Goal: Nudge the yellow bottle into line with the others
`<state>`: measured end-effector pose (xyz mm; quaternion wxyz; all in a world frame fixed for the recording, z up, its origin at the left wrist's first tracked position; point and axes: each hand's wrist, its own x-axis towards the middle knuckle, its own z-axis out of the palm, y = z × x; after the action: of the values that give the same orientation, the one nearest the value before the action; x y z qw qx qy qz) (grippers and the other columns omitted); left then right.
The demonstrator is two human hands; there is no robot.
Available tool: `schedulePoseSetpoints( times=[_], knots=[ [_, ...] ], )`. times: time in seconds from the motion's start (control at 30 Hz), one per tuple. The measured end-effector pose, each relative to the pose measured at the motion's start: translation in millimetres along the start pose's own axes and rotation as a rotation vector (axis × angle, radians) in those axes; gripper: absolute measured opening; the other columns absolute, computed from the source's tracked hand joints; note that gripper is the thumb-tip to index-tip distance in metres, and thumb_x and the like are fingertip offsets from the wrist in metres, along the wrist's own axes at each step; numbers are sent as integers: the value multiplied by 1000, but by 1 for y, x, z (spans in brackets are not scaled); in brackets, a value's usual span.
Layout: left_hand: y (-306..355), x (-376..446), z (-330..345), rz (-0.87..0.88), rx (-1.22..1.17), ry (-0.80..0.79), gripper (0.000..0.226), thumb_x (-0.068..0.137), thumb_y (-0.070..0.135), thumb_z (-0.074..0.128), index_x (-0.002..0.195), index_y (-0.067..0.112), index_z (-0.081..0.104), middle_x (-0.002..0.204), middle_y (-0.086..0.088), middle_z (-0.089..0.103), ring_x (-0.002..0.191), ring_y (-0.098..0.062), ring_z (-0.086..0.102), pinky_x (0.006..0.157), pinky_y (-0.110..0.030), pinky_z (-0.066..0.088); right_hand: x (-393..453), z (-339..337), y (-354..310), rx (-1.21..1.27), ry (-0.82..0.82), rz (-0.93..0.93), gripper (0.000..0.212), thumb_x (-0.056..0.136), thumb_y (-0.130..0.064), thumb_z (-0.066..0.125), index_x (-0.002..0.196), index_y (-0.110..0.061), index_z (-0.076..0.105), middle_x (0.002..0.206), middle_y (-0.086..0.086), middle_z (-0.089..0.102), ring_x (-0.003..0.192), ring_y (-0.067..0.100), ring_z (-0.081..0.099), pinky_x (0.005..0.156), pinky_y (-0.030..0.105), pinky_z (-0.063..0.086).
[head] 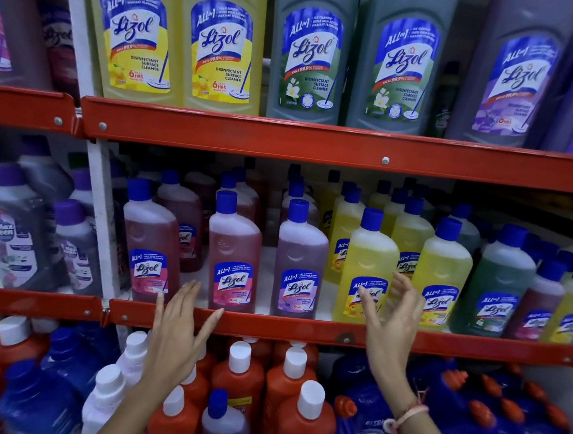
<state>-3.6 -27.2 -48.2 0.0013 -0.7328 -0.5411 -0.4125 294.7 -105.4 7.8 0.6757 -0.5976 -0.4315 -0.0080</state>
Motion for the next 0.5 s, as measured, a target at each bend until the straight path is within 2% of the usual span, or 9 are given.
schedulePoseSetpoints(
  times=[0.1, 0.17, 0.23, 0.3, 0.33, 0.4, 0.43, 0.5],
  knots=[
    [18, -1, -13, -115, -297, -13, 88, 84, 77, 29, 150, 20, 33, 153, -5, 43, 141, -19, 36, 114, -38, 29, -19, 19, -28, 94, -52, -85, 34, 91, -24, 67, 122, -16, 56, 119, -1, 54, 105, 5, 56, 94, 32, 48],
    [30, 1, -22, -161, -446, -13, 87, 82, 79, 25, 150, 25, 32, 151, -2, 45, 134, -13, 42, 106, -34, 36, -33, 34, -44, 198, -204, -50, 23, 93, -22, 65, 116, -21, 60, 114, -2, 63, 106, 6, 62, 91, 28, 51],
    [37, 3, -28, -188, -570, -45, 86, 80, 80, 20, 150, 30, 30, 150, 2, 46, 129, -7, 43, 103, -30, 36, -47, 49, -62, 266, -384, 53, 21, 95, -22, 62, 116, -24, 61, 116, -4, 67, 104, -3, 63, 89, 19, 52],
    [39, 5, -32, -189, -669, -100, 84, 80, 83, 17, 150, 38, 29, 151, 7, 44, 133, -6, 43, 106, -28, 34, -61, 63, -79, 278, -571, 152, 35, 97, -30, 57, 131, -22, 56, 130, -8, 63, 105, -16, 58, 101, 20, 49],
    [39, 5, -32, -190, -707, -126, 82, 80, 84, 17, 149, 42, 29, 151, 9, 45, 135, -7, 43, 107, -27, 35, -66, 68, -86, 269, -664, 204, 47, 98, -37, 52, 142, -21, 48, 140, -9, 56, 112, -18, 54, 109, 20, 42],
    [37, 5, -34, -208, -765, -164, 79, 79, 86, 16, 147, 48, 30, 151, 10, 45, 135, -7, 43, 106, -25, 34, -70, 83, -94, 218, -797, 306, 65, 98, -52, 39, 154, -21, 28, 156, -7, 39, 134, -6, 38, 112, 17, 24],
    [37, 5, -35, -218, -782, -176, 78, 78, 87, 16, 145, 52, 30, 152, 10, 44, 136, -7, 43, 108, -26, 33, -69, 90, -97, 184, -828, 357, 75, 94, -64, 33, 156, -23, 22, 159, -7, 33, 143, 4, 32, 114, 20, 18],
    [37, 6, -38, -235, -793, -203, 73, 76, 89, 14, 141, 59, 28, 152, 11, 43, 138, -9, 41, 112, -31, 29, -65, 103, -96, 145, -831, 434, 103, 72, -91, 22, 156, -31, 21, 162, -5, 29, 150, 16, 27, 124, 37, 16]
  ],
)
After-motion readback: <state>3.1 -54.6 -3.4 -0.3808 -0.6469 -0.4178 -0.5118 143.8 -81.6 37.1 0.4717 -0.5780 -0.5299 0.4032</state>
